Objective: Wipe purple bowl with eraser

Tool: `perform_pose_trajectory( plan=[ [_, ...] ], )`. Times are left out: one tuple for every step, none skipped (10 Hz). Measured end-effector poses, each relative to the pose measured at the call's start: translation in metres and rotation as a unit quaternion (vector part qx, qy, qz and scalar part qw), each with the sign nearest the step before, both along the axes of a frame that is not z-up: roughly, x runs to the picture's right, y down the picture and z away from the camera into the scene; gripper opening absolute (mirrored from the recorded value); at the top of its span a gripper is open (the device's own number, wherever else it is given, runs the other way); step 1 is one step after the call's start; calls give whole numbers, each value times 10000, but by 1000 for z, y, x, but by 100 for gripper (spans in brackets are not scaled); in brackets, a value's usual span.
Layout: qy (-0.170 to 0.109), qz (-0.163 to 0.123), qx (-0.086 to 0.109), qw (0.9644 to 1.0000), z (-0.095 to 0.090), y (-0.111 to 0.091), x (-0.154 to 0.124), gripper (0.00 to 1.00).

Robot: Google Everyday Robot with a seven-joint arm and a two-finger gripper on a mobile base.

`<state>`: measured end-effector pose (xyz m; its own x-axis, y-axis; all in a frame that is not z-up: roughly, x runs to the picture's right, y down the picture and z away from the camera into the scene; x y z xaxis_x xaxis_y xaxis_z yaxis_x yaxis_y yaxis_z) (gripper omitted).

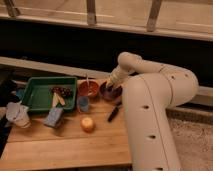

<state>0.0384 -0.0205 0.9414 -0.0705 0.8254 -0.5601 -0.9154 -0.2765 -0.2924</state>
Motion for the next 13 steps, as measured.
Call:
perform_pose_trajectory(
  plan=[
    [-104,-84,-26,9999,-3,5,-8,0],
    [-220,-159,-34,9996,-9,11,-18,0],
    [-306,-219,-85,9993,-16,22,-25,0],
    [-312,-239,-122,9992,-20,29,-26,0],
    [-235,-219,-174,9993,-23,36,-19,0],
    [-113,-187,-204,9996,-25,38,-9,0],
    [-2,-147,-192,9997,-24,36,1,0],
    [113,-94,-138,9998,-22,27,13,0],
    [223,-64,-71,9997,-18,16,23,0],
    [268,-70,-34,9996,-15,8,25,0],
    [277,-75,-5,9996,-14,4,24,0],
    [252,-65,56,9996,-10,-4,19,0],
    [154,-58,66,9998,-10,-7,13,0]
  ],
)
